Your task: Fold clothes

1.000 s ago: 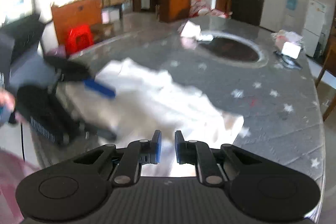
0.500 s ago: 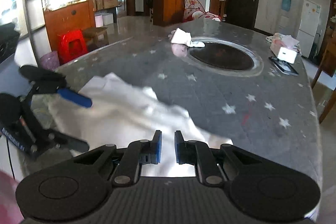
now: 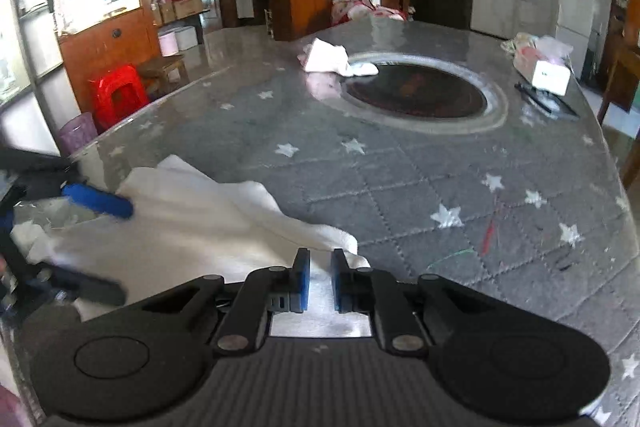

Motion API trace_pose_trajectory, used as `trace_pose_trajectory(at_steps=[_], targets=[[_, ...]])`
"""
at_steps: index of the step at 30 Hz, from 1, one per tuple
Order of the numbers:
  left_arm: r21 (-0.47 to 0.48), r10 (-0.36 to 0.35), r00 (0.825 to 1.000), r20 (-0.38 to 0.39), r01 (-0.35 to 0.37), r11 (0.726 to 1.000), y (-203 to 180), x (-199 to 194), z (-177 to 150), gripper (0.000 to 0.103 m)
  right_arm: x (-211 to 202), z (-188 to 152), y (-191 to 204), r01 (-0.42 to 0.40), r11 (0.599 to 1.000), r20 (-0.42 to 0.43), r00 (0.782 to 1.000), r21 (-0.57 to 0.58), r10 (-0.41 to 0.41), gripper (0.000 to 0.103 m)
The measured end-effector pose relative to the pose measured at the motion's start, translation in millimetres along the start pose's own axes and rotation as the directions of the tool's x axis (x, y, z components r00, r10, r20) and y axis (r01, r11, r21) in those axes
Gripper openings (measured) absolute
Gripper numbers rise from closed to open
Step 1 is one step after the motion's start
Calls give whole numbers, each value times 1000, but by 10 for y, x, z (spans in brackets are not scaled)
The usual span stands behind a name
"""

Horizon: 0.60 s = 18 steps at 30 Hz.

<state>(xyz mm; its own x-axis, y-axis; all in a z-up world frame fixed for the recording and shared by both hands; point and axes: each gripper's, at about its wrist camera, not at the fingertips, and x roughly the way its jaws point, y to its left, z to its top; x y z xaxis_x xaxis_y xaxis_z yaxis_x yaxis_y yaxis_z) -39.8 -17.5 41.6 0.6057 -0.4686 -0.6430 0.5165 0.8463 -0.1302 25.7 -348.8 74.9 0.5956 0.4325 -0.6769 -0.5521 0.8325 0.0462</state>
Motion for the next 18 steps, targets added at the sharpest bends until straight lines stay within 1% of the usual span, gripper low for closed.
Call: trace_pose_trajectory(at_steps=[3, 4, 6, 9, 13, 14, 17, 18], targets=[[-27, 4, 1000, 9, -4, 1000, 73, 39, 68, 83, -79, -4, 47, -16, 1000, 10, 1000, -1, 16, 13], [-43, 5, 1000, 6, -5, 999, 107, 73, 85, 83, -83, -19, 65, -24, 1000, 7, 1000, -2, 24, 15], [-74, 8, 1000, -4, -8, 997, 177, 147, 109, 82, -69, -62, 106, -26, 1000, -5, 1000, -9, 26, 24], [-113, 17, 1000, -23, -20, 993, 275, 248, 96, 82, 1, -137, 103, -21, 1000, -32, 999, 0, 21, 25], [-147, 17, 1000, -13, -18, 989, 329, 203, 101, 82, -76, -132, 107, -13, 1000, -16, 1000, 12, 14, 28], [-149, 19, 1000, -7, -19, 989, 329, 178, 101, 82, -119, -128, 126, -13, 1000, -7, 1000, 8, 13, 30], [-135, 32, 999, 15, -30, 990, 283, 63, 82, 82, -263, -152, 213, -33, 999, 8, 999, -13, 34, 32], [-132, 33, 999, 18, -31, 991, 266, 26, 65, 82, -310, -163, 247, -42, 999, 12, 999, -21, 42, 34]])
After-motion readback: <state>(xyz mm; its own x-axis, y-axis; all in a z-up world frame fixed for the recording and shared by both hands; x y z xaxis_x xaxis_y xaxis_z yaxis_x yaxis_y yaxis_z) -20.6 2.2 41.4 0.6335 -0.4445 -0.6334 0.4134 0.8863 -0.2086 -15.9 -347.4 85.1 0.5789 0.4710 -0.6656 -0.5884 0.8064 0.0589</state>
